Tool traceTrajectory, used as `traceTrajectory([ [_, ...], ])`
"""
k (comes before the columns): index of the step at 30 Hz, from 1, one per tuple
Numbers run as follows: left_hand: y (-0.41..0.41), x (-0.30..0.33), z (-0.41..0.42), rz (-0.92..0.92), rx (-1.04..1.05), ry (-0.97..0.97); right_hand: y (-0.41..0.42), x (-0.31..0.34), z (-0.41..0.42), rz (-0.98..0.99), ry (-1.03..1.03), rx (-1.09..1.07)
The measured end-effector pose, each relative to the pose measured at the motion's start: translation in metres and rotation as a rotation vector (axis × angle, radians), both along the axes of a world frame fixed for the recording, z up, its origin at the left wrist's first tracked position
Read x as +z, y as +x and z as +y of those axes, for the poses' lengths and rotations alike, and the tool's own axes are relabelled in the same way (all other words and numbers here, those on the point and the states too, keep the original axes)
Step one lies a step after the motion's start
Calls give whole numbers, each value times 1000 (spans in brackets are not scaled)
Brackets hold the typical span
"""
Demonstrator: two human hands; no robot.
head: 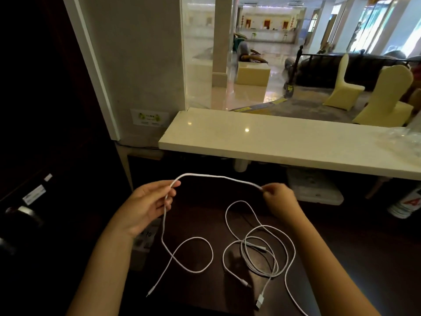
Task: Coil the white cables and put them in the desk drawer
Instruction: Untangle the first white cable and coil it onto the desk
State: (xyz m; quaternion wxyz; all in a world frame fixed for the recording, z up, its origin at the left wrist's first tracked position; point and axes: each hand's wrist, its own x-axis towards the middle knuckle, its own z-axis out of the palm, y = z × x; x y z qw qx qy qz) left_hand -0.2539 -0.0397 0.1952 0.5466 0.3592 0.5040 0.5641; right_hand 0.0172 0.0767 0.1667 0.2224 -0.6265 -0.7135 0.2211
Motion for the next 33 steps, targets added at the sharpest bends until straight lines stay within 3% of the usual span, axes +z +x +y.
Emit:
traceTrajectory([
  [2, 11, -1, 5, -45, 35, 26, -13, 11, -13, -386, -118, 298],
  [3, 18, -1, 7, 3, 43, 36, -19, 16, -22, -476, -135, 466],
  [5, 30, -5, 12, 195, 40, 44, -30, 26, -40, -457, -97, 736],
  [7, 42, -8, 16, 366, 4, 50, -38, 41, -55, -269, -62, 806],
  [10, 57, -13, 16, 493, -108, 20, -43, 59, -62, 54, 114, 789],
  [13, 66, -5, 7, 302, -278, -6, -44, 63, -59, 148, 288, 693],
  [16, 67, 2, 1, 95, -413, 28, -43, 55, -57, 231, 268, 607],
  [18, 66, -2, 2, 97, -443, 102, -41, 49, -56, 319, 222, 544],
  [22, 71, -4, 3, 359, -359, 156, -45, 37, -62, 498, 60, 428],
  [27, 69, -16, 7, 990, -38, 376, -45, 28, -60, 386, 75, 372],
  [33, 68, -21, 6, 1150, 72, 692, -40, 31, -59, 585, -174, 322],
])
